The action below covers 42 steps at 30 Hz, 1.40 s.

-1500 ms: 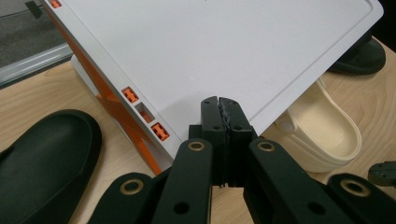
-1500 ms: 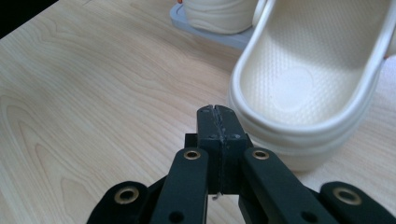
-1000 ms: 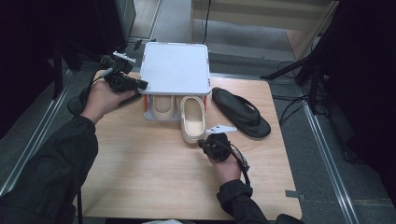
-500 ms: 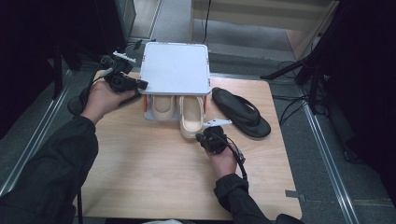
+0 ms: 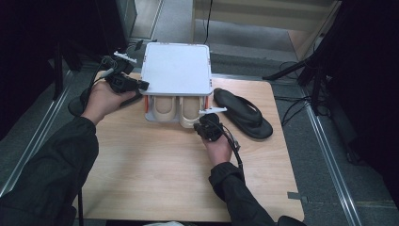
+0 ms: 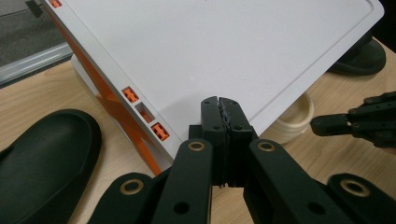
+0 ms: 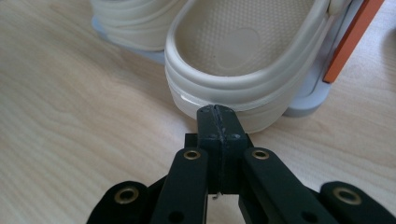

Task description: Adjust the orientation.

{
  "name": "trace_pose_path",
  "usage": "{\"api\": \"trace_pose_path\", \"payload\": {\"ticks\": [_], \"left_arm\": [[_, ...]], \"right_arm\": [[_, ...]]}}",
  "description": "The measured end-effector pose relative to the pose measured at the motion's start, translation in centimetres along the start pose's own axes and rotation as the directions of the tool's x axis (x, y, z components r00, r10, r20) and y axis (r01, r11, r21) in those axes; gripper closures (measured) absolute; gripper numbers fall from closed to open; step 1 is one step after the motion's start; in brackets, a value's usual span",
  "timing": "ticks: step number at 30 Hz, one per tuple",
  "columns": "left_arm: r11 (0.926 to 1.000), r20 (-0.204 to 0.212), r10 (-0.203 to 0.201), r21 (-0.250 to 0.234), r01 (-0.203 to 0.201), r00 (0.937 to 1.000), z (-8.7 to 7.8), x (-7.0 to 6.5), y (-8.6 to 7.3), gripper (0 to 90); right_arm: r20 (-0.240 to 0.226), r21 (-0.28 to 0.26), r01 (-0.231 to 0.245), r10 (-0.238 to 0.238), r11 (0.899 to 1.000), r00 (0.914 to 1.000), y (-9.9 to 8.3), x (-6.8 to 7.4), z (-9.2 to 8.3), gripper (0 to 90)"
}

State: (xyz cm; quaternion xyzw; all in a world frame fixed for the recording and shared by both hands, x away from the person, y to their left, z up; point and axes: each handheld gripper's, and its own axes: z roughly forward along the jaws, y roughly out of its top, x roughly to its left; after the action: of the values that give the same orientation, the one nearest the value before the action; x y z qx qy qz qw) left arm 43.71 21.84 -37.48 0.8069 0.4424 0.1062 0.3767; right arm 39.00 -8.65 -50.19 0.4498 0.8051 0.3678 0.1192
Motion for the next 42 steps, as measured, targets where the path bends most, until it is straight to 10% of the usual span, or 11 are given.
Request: {"api": "trace_pose_path", "payload": {"ticks": [19,29,35,42], "left_arm": [[0.9998,0.001,-0.016,-0.009,0.016,0.9999,0.0,0.0,-0.1,88.4],[0.9983,0.018,-0.050,-0.030,0.051,0.9986,-1.7,-0.9,-0.1,50.1],[0.9976,0.006,-0.050,-0.048,0.050,0.9987,-3.2,-1.0,-1.0,42.0],[0.9962,-0.021,-0.061,-0.064,0.059,0.9979,-4.3,-0.8,-2.8,41.6]], "right_arm": [[-0.015,-0.025,-0.045,0.045,0.999,0.9989,1.4,-0.1,1.3,89.9],[-0.093,-0.103,-0.016,0.006,0.995,0.9957,0.1,0.6,-2.0,72.2],[-0.170,-0.102,-0.022,0.004,0.995,0.9854,-0.6,0.7,-3.1,55.9],[-0.204,-0.111,0.009,-0.032,0.994,0.9784,-2.1,1.0,-4.1,57.9]]}}
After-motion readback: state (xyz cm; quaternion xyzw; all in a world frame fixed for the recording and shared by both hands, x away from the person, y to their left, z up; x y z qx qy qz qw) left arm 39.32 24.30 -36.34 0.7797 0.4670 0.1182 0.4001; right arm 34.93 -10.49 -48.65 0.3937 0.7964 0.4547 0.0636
